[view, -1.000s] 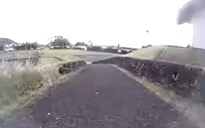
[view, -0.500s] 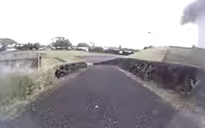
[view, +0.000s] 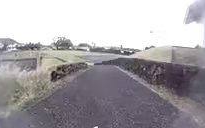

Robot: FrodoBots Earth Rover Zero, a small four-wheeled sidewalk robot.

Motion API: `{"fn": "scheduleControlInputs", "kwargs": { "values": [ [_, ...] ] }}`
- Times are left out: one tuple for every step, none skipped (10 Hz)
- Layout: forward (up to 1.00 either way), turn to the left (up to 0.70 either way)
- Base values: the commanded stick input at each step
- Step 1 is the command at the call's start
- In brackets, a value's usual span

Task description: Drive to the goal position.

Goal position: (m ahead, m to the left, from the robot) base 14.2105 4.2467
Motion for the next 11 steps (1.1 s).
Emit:
{"fn": "scheduleControlInputs", "kwargs": {
  "values": [
    [0.85, 0.00],
    [0.85, -0.01],
    [0.85, -0.06],
    [0.85, -0.31],
    [0.85, -0.33],
    [0.85, -0.34],
    [0.85, -0.34],
    [0.85, -0.34],
    [0.85, -0.20],
    [0.85, 0.00],
    [0.85, 0.00]
  ]
}}
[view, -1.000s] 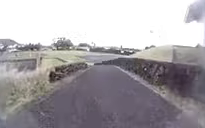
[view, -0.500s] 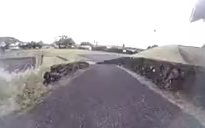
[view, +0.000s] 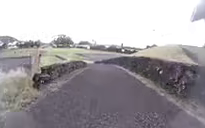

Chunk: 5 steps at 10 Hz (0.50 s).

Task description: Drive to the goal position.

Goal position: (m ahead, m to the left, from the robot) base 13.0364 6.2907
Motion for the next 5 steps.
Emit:
{"fn": "scheduleControlInputs", "kwargs": {
  "values": [
    [0.85, 0.00],
    [0.85, 0.00],
    [0.85, 0.00],
    [0.85, 0.00],
    [0.85, 0.00]
  ]
}}
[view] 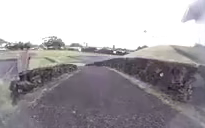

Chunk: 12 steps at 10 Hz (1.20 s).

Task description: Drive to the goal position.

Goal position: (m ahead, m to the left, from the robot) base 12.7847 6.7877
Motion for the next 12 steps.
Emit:
{"fn": "scheduleControlInputs", "kwargs": {
  "values": [
    [0.85, 0.00],
    [0.85, -0.12],
    [0.85, -0.23],
    [0.85, -0.31],
    [0.85, -0.13],
    [0.85, 0.00],
    [0.85, 0.00],
    [0.85, 0.00],
    [0.85, 0.00],
    [0.85, 0.00],
    [0.85, 0.00],
    [0.85, 0.00]
  ]
}}
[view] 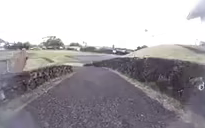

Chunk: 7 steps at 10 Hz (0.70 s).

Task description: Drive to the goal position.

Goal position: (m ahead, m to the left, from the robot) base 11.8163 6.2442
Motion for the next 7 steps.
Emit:
{"fn": "scheduleControlInputs", "kwargs": {
  "values": [
    [0.85, 0.00],
    [0.85, 0.00],
    [0.85, 0.00],
    [0.85, 0.00],
    [0.85, 0.00],
    [0.85, 0.00],
    [0.85, 0.00]
  ]
}}
